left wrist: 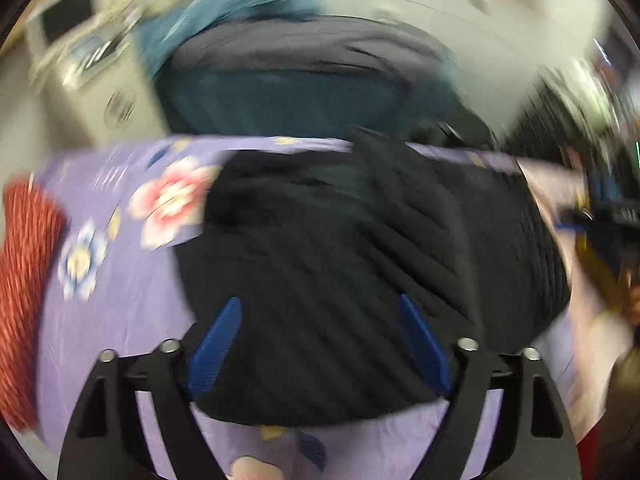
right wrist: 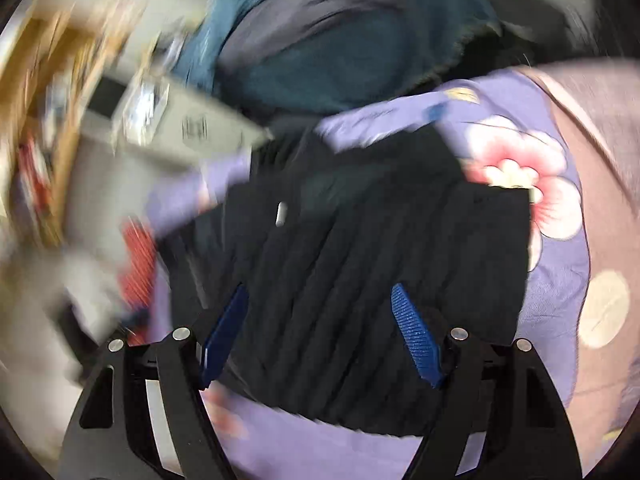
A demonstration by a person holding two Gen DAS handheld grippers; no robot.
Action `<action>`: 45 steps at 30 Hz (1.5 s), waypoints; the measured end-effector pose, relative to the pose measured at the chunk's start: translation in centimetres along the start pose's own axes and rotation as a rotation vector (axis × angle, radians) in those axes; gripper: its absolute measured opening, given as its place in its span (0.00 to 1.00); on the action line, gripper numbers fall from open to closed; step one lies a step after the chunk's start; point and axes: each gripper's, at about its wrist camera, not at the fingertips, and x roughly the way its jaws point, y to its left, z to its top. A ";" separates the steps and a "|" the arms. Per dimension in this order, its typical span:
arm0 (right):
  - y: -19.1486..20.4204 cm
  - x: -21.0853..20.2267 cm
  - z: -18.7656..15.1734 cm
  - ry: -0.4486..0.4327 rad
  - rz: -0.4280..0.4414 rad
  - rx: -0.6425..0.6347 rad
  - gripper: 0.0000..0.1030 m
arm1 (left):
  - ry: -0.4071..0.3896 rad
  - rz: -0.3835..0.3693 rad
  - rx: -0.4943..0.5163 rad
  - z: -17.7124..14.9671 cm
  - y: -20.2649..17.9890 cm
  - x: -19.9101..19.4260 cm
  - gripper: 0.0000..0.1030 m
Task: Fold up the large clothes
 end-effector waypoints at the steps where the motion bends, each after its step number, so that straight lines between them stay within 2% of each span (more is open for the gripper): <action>1: 2.0 0.7 -1.5 0.001 -0.073 -0.103 0.72 | -0.002 -0.002 0.038 -0.7 -1.7 0.3 0.87; 3: 4.4 2.3 -4.1 -0.006 -0.206 -0.245 0.72 | 0.013 -0.004 0.105 -1.9 -5.1 1.7 0.87; 6: 4.8 4.5 -6.1 0.010 -0.316 -0.302 0.72 | 0.045 0.058 0.125 -1.7 -6.7 4.5 0.88; 8: 4.1 6.0 -6.3 0.035 -0.374 -0.288 0.80 | 0.090 0.105 0.087 -1.1 -6.1 6.8 0.93; 9: 3.9 6.4 -6.2 0.048 -0.383 -0.278 0.84 | 0.111 0.112 0.066 -0.7 -5.6 7.6 0.95; 11: 3.0 7.2 -5.8 0.066 -0.397 -0.249 0.85 | 0.125 0.097 0.028 0.1 -4.8 9.1 0.95; 15: 2.2 9.1 -4.4 0.101 -0.468 -0.215 0.94 | 0.178 0.136 0.090 2.3 -4.9 12.4 0.95; 17: 1.2 10.4 -3.7 0.133 -0.484 -0.153 0.95 | 0.207 0.153 0.127 3.3 -5.2 13.6 0.95; 20: 0.5 11.9 -3.1 0.171 -0.525 -0.116 0.95 | 0.282 0.123 0.101 4.5 -4.5 15.5 0.96; 21: 0.6 12.7 -2.8 0.186 -0.558 -0.118 0.95 | 0.323 0.092 0.069 4.7 -3.8 16.5 0.96; 24: 0.9 14.4 -2.3 0.219 -0.614 -0.119 0.96 | 0.371 0.029 0.039 4.9 -2.4 18.0 0.96; 29: 0.8 15.8 -1.7 0.236 -0.668 -0.091 0.96 | 0.345 0.010 0.089 4.8 -2.1 18.9 0.96; 32: 1.0 16.1 -1.7 0.200 -0.687 -0.097 0.96 | 0.334 0.002 0.092 4.2 -2.4 18.8 0.96; 38: 1.3 15.7 -3.4 0.116 -0.684 -0.113 0.96 | 0.259 -0.006 0.096 3.4 -2.5 17.5 0.96; 41: 1.2 15.2 -5.0 0.129 -0.682 -0.112 0.96 | 0.228 0.009 0.097 2.5 -2.8 16.7 0.96; 45: 1.0 14.5 -6.0 0.146 -0.666 -0.117 0.96 | 0.233 0.016 0.094 1.9 -2.9 16.4 0.96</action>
